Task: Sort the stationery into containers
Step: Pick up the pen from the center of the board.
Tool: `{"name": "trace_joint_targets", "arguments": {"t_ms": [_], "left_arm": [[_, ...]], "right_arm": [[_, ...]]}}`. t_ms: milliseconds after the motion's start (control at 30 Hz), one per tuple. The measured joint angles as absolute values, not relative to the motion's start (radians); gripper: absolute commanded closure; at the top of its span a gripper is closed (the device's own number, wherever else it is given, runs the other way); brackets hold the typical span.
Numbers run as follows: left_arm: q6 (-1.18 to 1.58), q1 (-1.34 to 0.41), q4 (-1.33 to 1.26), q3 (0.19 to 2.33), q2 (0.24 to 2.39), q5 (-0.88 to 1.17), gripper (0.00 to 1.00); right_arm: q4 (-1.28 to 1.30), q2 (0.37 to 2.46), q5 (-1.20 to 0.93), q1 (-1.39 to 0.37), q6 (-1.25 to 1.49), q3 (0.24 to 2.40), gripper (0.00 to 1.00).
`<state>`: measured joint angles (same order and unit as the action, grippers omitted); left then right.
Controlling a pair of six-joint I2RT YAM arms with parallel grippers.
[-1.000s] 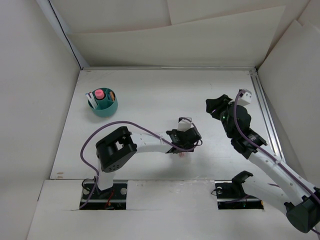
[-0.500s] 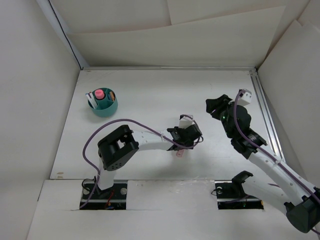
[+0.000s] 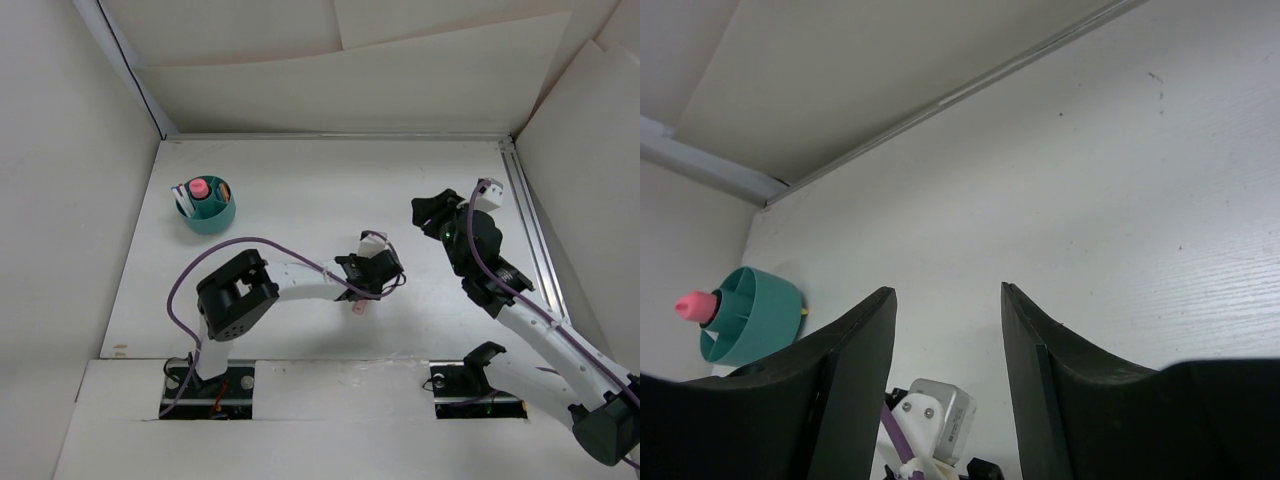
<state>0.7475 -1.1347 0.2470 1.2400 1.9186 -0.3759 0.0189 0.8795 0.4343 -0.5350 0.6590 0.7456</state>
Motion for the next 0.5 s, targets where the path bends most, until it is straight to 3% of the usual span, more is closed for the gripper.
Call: {"name": "trace_joint_targets", "arguments": {"t_ms": [133,267,433,500], "left_arm": [[0.730,-1.135,0.250,1.249,1.927,-0.375,0.65],[0.718,-1.135,0.251,1.269,1.942,-0.376,0.77],[0.714,-1.135,0.250,1.272,1.944,-0.376,1.00],[0.714,-1.135,0.250,1.272,1.944,-0.377,1.00]], "right_arm": [[0.019,0.879,0.434,-0.535,0.659,0.746,0.48],[0.019,0.879,0.434,-0.535,0.659,0.746,0.48],[0.019,0.879,0.434,-0.535,0.659,0.746,0.48],[0.019,0.879,0.434,-0.535,0.659,0.746,0.48]]}}
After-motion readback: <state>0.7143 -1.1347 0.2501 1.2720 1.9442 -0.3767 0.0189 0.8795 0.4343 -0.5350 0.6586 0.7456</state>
